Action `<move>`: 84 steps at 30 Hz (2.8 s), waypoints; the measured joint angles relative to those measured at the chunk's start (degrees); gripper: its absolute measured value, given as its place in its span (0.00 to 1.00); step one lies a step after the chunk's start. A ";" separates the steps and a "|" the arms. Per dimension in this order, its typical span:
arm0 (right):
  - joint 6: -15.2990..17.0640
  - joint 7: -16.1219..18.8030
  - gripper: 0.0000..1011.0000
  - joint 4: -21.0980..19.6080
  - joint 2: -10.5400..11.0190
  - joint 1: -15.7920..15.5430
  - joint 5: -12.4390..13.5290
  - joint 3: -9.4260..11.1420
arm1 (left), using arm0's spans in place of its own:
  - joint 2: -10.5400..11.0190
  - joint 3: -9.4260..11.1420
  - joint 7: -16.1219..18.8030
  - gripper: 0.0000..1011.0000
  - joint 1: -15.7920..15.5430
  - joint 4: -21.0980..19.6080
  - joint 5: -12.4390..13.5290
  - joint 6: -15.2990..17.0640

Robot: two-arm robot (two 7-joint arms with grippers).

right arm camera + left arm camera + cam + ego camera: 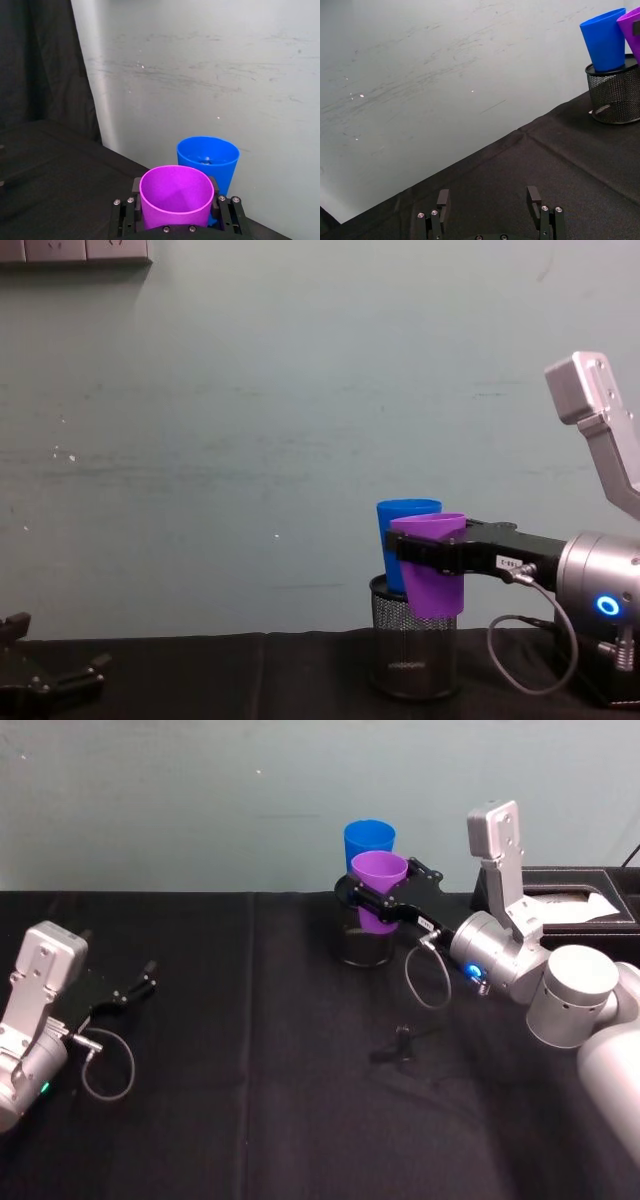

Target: Pick up one cup with a gripper and tap it against the other cup.

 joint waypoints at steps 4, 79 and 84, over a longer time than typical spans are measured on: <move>-0.08 0.05 0.74 1.33 -0.50 0.91 -0.06 0.17 | 0.00 0.00 0.00 0.99 0.00 0.00 0.00 0.00; 0.69 0.69 0.74 -0.26 -0.51 1.11 0.73 0.54 | 0.00 0.00 0.00 0.99 0.00 0.00 0.00 0.00; 0.67 0.67 0.74 -0.26 -0.51 1.11 0.71 0.54 | 0.00 0.00 0.00 0.99 0.00 0.00 0.00 0.00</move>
